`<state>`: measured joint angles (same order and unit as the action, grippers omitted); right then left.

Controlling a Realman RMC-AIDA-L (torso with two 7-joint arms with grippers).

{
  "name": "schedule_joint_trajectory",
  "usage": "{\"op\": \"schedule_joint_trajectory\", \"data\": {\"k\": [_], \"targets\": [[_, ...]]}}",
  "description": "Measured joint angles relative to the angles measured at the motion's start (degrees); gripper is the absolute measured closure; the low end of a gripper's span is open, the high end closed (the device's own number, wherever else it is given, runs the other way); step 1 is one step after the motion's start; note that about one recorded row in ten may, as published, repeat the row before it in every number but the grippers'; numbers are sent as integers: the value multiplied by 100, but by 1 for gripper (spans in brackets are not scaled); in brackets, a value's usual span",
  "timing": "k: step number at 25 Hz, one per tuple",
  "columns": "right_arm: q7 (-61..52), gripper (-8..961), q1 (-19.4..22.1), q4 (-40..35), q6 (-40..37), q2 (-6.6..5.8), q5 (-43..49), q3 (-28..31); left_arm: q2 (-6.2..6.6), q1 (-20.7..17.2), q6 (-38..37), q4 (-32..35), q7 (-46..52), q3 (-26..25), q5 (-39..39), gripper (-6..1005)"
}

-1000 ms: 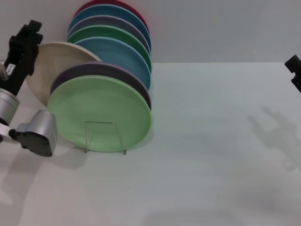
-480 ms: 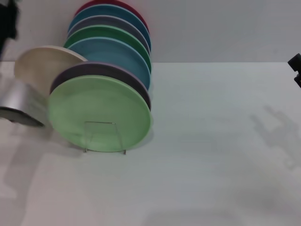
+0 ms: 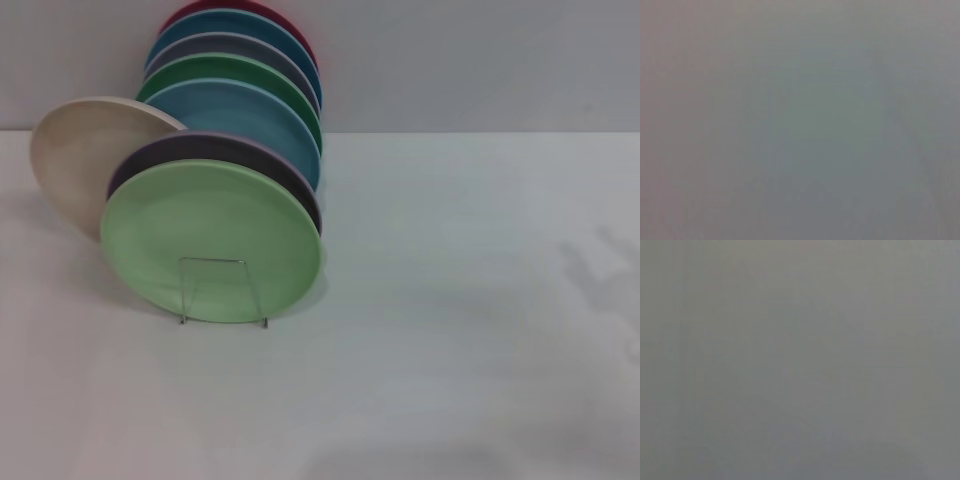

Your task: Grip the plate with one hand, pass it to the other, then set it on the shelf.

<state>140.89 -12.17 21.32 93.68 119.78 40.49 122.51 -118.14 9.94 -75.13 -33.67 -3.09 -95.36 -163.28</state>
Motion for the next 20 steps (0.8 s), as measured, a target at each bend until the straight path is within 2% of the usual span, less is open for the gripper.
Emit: {"op": "schedule_joint_trajectory", "data": {"k": [4, 10, 15, 20], "targets": [[455, 298, -10, -327, -29, 12, -536, -26, 11, 86, -208, 1037, 1389, -280, 27, 444], [582, 297, 48, -395, -51, 12, -833, -22, 8, 193, -221, 1427, 1502, -434, 17, 234], [620, 290, 43, -420, -83, 10, -856, 2, -27, 231, -222, 1505, 1351, -448, 27, 189], [808, 265, 8, -461, -95, 10, -864, 9, -46, 233, -471, 1672, 1165, -453, 106, 191]]}}
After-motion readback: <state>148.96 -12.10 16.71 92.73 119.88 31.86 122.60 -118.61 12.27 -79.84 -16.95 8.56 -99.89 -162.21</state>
